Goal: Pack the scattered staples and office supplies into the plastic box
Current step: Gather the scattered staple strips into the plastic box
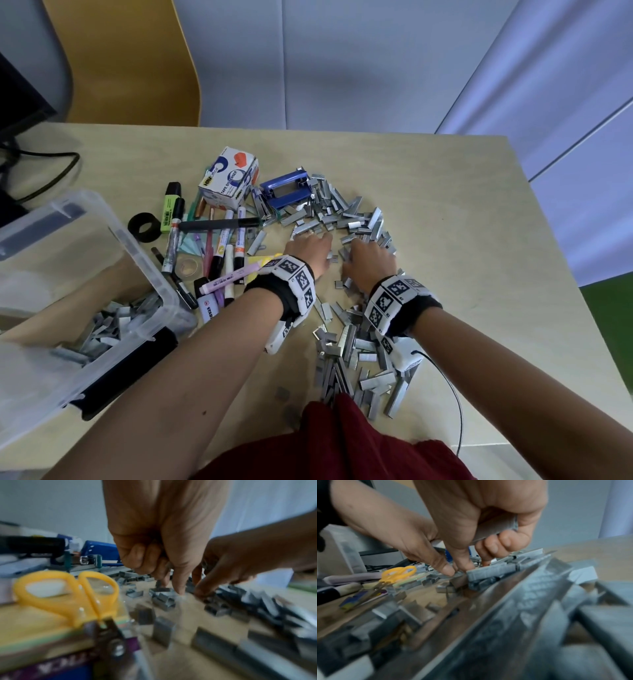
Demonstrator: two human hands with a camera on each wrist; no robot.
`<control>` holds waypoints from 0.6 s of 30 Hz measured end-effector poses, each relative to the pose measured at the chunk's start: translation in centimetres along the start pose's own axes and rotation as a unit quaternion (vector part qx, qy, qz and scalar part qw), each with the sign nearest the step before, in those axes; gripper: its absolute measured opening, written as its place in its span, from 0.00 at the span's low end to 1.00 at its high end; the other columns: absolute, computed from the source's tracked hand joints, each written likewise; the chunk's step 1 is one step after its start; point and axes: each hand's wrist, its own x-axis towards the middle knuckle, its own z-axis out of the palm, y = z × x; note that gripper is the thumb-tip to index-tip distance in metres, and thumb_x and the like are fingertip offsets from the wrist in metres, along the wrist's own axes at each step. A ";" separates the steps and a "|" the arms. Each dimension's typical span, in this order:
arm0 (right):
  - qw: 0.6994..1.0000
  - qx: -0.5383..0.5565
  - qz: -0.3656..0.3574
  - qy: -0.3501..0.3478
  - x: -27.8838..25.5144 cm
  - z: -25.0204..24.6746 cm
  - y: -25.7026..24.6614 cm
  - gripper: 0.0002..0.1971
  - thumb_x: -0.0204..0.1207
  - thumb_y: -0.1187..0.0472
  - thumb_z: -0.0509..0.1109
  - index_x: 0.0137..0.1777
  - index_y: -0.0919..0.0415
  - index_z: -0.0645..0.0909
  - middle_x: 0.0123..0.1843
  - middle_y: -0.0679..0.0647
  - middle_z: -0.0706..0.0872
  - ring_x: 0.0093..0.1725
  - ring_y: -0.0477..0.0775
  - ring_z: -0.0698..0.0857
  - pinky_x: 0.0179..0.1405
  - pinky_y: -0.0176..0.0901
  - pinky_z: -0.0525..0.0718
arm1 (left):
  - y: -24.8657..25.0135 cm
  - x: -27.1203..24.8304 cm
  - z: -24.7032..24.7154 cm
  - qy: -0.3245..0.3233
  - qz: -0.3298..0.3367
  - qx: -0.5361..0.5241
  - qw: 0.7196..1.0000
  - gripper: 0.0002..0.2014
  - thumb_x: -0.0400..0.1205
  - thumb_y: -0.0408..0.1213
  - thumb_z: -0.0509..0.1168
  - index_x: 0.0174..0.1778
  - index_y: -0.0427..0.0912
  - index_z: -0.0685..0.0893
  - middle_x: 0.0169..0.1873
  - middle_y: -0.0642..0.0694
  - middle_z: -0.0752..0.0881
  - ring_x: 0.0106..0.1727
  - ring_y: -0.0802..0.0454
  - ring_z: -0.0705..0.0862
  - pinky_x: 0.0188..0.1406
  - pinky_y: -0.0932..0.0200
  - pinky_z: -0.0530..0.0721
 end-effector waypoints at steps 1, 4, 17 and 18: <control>1.000 -0.006 -0.002 -0.002 0.0 -0.1 -0.1 0.07 0.78 0.62 0.61 0.51 0.63 0.75 0.49 0.59 0.83 0.50 0.62 0.84 0.47 0.51 0.81 | 0.1 -0.1 0.1 0.003 0.005 0.029 1.000 0.17 0.86 0.39 0.58 0.69 0.39 0.69 0.60 0.39 0.82 0.61 0.39 0.80 0.52 0.49 0.78; 1.000 0.014 0.005 -0.009 0.2 -0.3 -0.2 0.05 0.75 0.61 0.64 0.45 0.63 0.76 0.44 0.58 0.82 0.46 0.60 0.83 0.45 0.48 0.82 | 0.3 -0.1 0.1 -0.008 0.013 0.093 0.996 0.16 0.86 0.33 0.56 0.69 0.37 0.72 0.61 0.39 0.82 0.62 0.39 0.80 0.53 0.49 0.78; 0.598 0.777 0.105 -0.166 -0.3 -2.5 2.3 0.18 0.76 0.63 0.58 0.24 0.58 0.74 0.17 0.47 0.70 0.14 0.44 0.65 0.14 0.29 0.61 | -1.0 -0.5 -1.3 -0.051 -0.131 -0.453 0.880 0.17 0.84 0.39 0.55 0.28 0.41 0.69 0.24 0.48 0.70 0.21 0.54 0.71 0.21 0.65 0.68; 0.572 0.797 0.096 -0.167 -0.4 -2.6 2.5 0.16 0.74 0.61 0.58 0.25 0.59 0.73 0.18 0.48 0.70 0.15 0.44 0.65 0.15 0.30 0.62 | -1.4 -0.5 -1.5 -0.060 -0.136 -0.553 0.820 0.16 0.84 0.39 0.54 0.29 0.42 0.68 0.20 0.49 0.68 0.15 0.57 0.66 0.16 0.68 0.62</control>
